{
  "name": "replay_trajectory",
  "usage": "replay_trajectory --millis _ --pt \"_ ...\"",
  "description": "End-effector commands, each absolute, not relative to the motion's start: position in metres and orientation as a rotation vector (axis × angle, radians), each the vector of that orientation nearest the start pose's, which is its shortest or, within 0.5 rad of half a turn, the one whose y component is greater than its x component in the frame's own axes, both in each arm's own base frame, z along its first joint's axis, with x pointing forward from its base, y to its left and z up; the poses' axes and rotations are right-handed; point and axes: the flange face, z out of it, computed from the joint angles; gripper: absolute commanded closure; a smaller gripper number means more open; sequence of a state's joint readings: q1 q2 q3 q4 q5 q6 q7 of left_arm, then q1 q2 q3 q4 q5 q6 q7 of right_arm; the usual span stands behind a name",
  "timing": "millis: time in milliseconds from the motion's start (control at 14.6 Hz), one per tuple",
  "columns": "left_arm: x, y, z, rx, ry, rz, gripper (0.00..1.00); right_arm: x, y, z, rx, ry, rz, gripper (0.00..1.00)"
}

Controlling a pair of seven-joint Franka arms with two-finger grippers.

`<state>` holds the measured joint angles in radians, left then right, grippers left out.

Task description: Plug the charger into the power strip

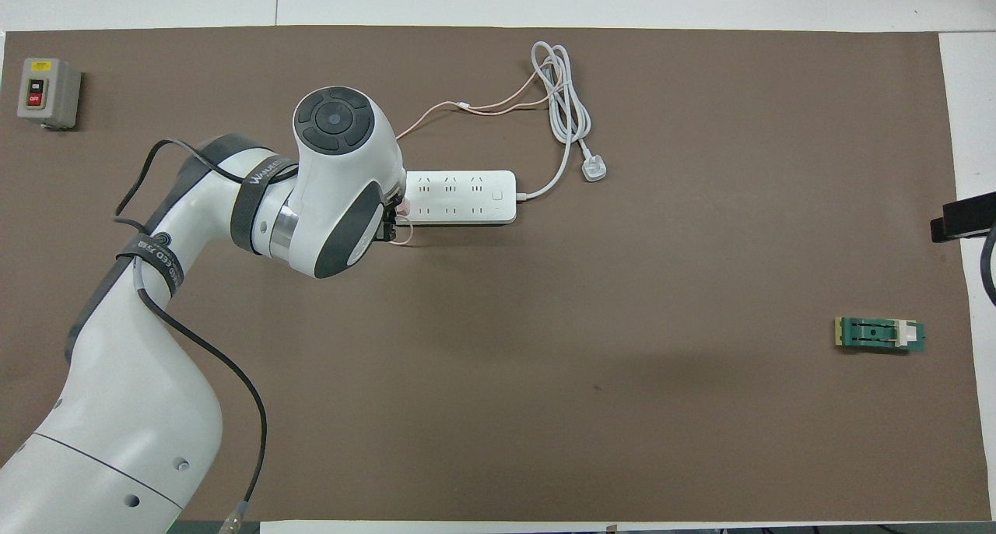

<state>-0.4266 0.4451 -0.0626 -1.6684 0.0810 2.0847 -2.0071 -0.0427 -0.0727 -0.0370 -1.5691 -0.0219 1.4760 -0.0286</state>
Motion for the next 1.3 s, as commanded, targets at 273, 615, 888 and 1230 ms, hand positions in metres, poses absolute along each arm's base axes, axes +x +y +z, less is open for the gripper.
replay_trajectory --millis 273,615,888,1230 --pt "0.584 -0.297 0.326 -2.280 -2.063 -0.004 1.00 0.514 -0.046 0.658 -3.167 0.055 0.022 0.00" --pt "0.580 -0.302 0.316 -2.284 -2.059 -0.004 1.00 0.514 -0.046 0.658 -3.167 0.055 0.022 0.00" --pt "0.578 -0.302 0.305 -2.293 -2.070 -0.009 1.00 0.514 -0.046 0.658 -3.167 0.055 0.022 0.00" --pt "0.570 -0.308 0.295 -2.313 -2.063 -0.016 1.00 0.514 -0.046 0.658 -3.167 0.055 0.022 0.00"
